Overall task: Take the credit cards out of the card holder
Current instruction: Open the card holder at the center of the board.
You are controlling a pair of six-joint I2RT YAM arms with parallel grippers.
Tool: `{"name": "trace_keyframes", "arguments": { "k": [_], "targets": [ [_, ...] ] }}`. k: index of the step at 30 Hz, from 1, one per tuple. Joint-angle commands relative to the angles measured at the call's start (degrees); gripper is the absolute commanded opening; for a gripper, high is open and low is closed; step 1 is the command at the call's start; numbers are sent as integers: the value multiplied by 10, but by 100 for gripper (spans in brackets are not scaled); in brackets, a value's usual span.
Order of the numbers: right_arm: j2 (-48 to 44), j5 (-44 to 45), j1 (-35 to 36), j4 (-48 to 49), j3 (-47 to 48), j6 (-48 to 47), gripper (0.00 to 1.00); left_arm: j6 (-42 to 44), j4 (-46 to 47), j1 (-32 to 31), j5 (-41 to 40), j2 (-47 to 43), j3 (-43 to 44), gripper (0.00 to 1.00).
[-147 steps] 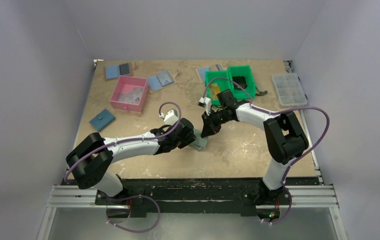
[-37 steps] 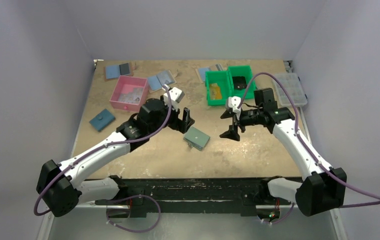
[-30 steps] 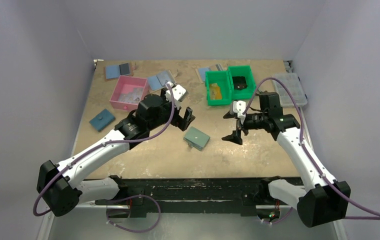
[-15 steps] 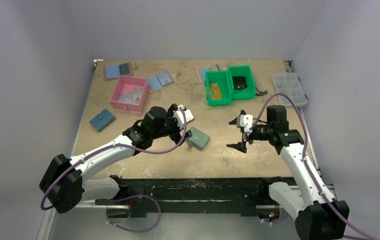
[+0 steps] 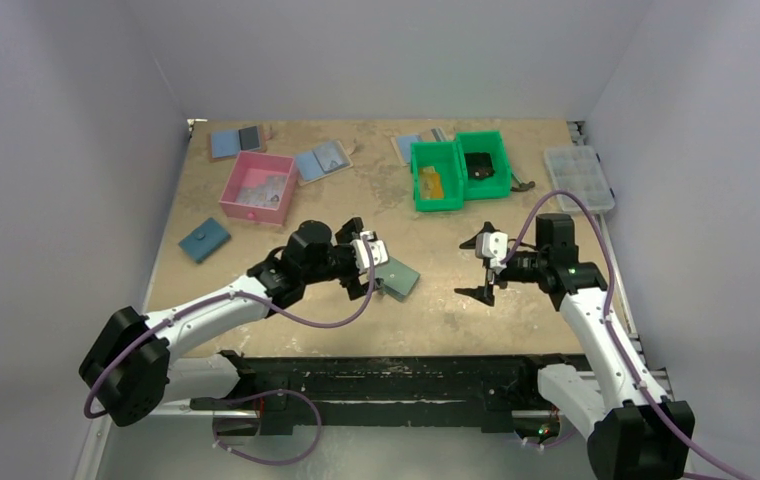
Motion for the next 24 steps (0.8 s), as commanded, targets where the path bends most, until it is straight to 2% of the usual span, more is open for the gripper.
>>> {"name": "trace_keyframes", "arguments": {
  "k": [1, 5, 10, 13, 17, 21, 24],
  "targets": [
    [0, -22, -3, 15, -10, -17, 99, 62, 34, 1, 27, 12, -3, 94],
    [1, -23, -2, 11, -13, -27, 99, 124, 29, -18, -1, 36, 11, 94],
    [-8, -20, -2, 9, -15, -31, 99, 239, -49, -58, -72, 98, 58, 90],
    [-11, -19, -3, 8, -16, -33, 99, 270, -56, -59, -87, 122, 69, 88],
    [-14, -19, -3, 4, -16, -38, 99, 312, -113, -58, -127, 149, 92, 81],
    [-17, -20, -2, 1, -17, -41, 99, 333, -93, -55, -166, 151, 71, 79],
    [-15, -20, -3, -1, -17, -44, 99, 339, -88, -55, -165, 160, 73, 78]
  ]
}}
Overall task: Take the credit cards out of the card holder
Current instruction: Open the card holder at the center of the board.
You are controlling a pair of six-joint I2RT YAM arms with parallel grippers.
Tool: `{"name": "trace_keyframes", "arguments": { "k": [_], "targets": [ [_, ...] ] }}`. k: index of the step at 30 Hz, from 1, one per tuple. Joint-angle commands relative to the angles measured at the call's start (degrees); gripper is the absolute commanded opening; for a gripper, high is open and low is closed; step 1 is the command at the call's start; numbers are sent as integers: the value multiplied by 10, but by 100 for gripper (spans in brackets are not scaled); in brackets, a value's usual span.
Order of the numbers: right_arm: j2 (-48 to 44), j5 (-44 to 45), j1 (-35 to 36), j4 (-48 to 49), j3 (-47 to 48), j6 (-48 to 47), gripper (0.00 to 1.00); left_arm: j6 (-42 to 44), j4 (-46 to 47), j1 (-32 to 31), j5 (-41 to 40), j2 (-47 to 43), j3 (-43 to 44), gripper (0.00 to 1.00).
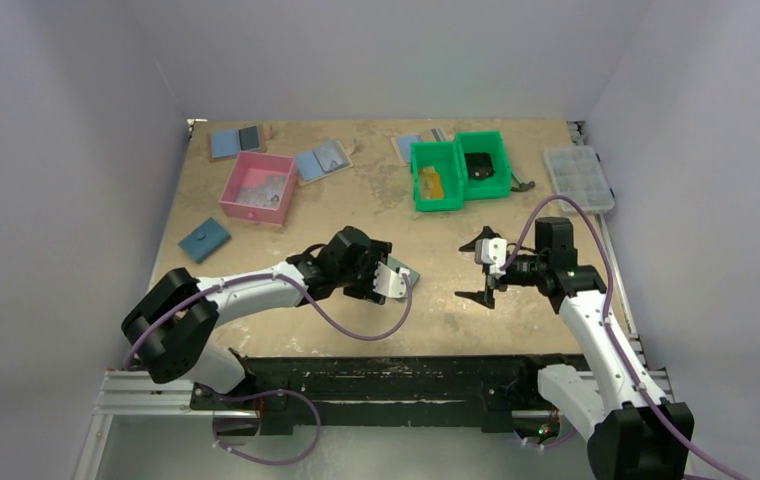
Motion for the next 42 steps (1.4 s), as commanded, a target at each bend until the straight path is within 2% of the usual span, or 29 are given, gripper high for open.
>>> {"name": "trace_keyframes", "arguments": {
  "k": [1, 9, 21, 25, 33, 38, 42],
  "targets": [
    [-9, -18, -3, -2, -1, -16, 99, 38, 8, 4, -23, 17, 8, 76],
    [-5, -20, -2, -10, 0, -26, 99, 33, 34, -9, -13, 69, 24, 71],
    [-1, -24, -2, -13, 0, -28, 99, 18, 51, -30, -23, 95, 37, 57],
    [-1, -24, -2, -14, 0, -29, 99, 13, 32, -33, -17, 108, 55, 42],
    [-2, -25, -2, -16, 0, -30, 99, -16, -29, -34, 9, 114, 92, 1],
    [-1, -25, -2, -18, 1, -30, 99, -74, -75, -34, 32, 119, 127, 0],
    [7, -23, -2, -21, 5, -26, 99, -214, -135, -33, 3, 152, 197, 0]
  ]
}}
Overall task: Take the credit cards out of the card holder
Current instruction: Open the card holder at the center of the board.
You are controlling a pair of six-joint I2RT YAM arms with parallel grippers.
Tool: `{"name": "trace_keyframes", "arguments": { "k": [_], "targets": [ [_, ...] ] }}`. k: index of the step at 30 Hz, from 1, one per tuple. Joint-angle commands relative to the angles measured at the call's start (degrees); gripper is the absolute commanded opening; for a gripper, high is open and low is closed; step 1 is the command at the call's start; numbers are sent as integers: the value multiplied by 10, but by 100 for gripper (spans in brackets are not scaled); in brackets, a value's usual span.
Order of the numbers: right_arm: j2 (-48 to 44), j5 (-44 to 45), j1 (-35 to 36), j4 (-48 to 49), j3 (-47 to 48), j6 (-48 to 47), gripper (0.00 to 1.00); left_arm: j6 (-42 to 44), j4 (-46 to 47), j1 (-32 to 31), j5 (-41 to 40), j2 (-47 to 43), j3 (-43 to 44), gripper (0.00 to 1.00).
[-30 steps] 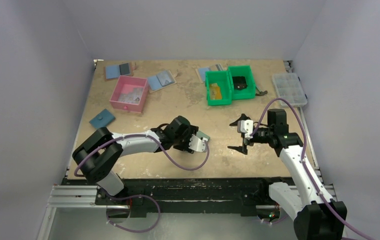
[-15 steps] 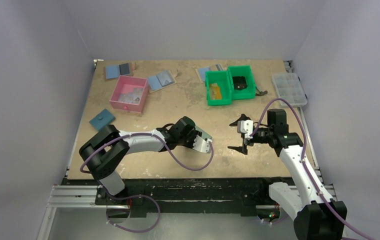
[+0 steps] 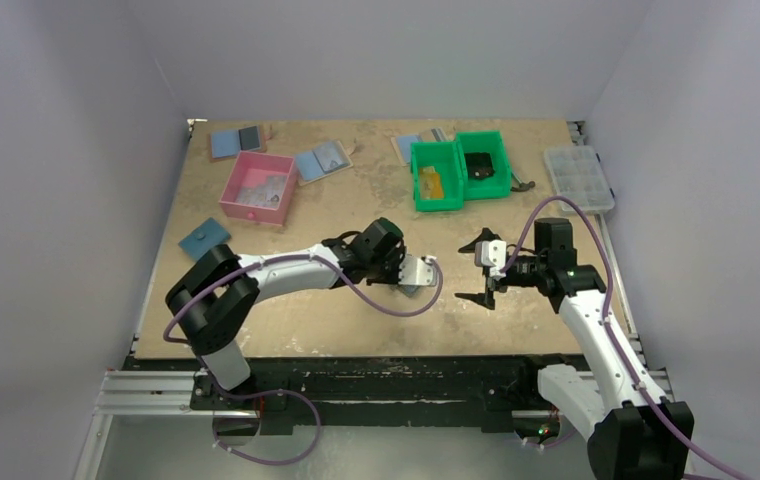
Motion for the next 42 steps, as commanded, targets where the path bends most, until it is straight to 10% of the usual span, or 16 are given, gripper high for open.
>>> {"name": "trace_keyframes", "arguments": {
  "k": [1, 11, 31, 42],
  "targets": [
    [11, -17, -2, -9, 7, -3, 99, -182, -91, -2, -19, 46, 101, 0],
    [73, -6, 16, -29, 50, 53, 99, -502, -187, 20, 41, 93, 147, 0],
    [122, 79, 122, 56, 61, 198, 99, -978, 253, 76, 234, -83, -164, 0],
    [139, 85, 143, 59, 62, 197, 99, -1000, 262, 176, 222, -111, -259, 0]
  ]
}}
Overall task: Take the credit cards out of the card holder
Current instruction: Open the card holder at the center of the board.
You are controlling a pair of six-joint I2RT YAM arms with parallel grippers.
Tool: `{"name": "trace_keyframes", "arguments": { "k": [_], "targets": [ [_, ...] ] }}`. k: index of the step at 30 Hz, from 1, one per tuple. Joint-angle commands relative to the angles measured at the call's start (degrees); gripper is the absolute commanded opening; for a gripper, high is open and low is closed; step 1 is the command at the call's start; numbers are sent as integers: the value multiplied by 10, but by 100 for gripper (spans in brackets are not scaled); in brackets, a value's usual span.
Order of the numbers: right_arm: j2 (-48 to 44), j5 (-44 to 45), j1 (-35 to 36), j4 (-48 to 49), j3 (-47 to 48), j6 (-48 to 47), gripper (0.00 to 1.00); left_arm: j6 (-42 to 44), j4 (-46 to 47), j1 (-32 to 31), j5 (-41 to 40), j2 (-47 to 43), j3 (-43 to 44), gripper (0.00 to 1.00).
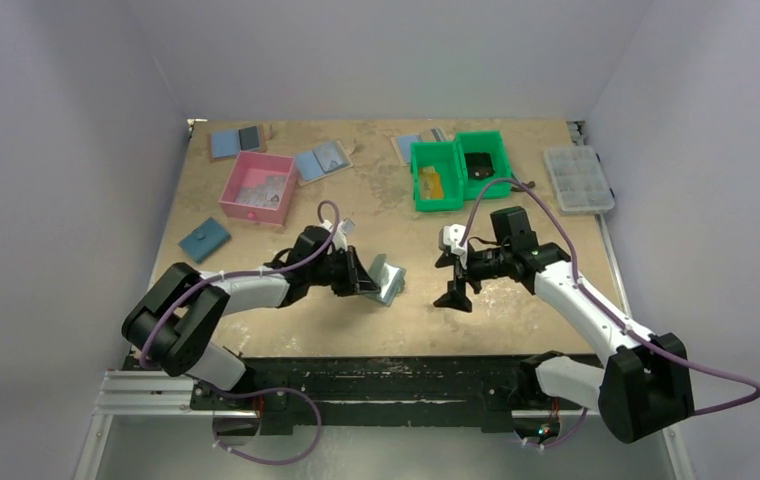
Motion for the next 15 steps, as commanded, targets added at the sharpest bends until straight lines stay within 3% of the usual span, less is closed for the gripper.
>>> {"name": "trace_keyframes", "arguments": {
  "k": [1, 8, 15],
  "targets": [
    [4, 2, 8, 12, 24, 4, 99, -3, 0, 20, -12, -12, -22, 0],
    [15, 5, 20, 17, 24, 4, 99, -2, -30, 28, -51, -90, -42, 0],
    [16, 14, 51, 50, 19, -14, 99, -81, 72, 38, 17, -109, -71, 0]
  ]
}}
